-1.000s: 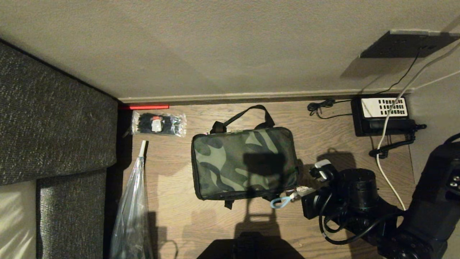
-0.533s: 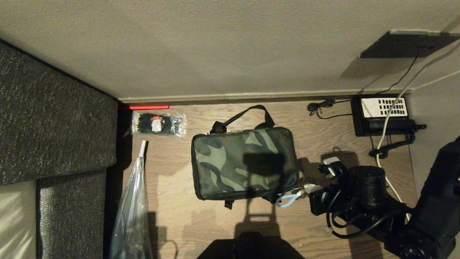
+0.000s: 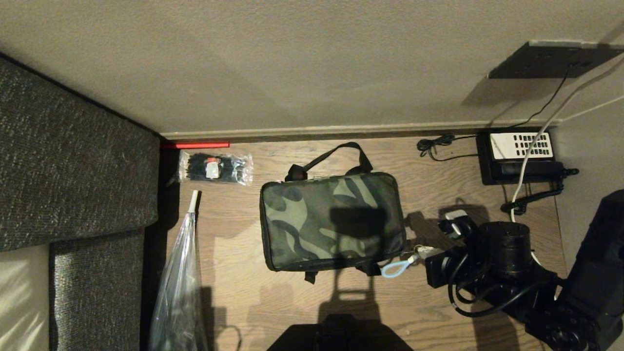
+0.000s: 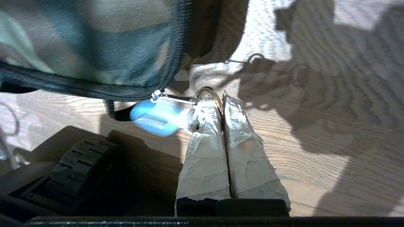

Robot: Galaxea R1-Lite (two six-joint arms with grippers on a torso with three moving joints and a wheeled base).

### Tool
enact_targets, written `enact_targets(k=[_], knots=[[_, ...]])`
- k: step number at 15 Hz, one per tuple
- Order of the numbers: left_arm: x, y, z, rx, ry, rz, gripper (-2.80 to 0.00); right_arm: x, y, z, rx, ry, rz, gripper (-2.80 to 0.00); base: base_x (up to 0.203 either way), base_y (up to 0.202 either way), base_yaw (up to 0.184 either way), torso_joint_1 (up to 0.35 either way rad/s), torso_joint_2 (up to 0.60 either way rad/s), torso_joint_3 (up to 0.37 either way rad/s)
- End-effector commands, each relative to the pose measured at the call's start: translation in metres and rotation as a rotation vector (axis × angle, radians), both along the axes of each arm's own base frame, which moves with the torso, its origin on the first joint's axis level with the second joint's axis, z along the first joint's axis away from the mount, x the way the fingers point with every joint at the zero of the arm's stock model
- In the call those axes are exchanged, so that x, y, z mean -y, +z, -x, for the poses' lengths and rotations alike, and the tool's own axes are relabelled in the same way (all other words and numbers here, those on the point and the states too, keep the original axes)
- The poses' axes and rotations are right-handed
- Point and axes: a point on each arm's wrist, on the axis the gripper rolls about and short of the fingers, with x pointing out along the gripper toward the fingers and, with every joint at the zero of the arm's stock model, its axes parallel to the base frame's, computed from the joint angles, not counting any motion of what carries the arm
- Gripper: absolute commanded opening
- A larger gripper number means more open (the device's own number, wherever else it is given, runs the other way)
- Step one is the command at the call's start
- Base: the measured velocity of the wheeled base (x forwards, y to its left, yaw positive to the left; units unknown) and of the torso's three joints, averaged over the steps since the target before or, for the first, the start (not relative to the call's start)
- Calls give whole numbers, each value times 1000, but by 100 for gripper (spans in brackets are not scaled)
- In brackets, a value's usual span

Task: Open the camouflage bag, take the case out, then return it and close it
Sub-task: Open the top of the storage box

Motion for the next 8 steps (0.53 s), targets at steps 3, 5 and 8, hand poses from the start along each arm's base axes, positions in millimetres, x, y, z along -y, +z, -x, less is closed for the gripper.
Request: enact_targets(k=[3,5,8], knots=[[0,-1,0,-2,1,1,-280,6,0,-3,10,-18,7,-280,0,0,0,0,0,0],[0,-1,0,-3,1,1,-280,7,1,-6,18,-25,5,-280,0,0,0,0,0,0],[0,-1,0,-1,1,1,-280,6,3,-10,32,-26,-3,-280,0,0,0,0,0,0]])
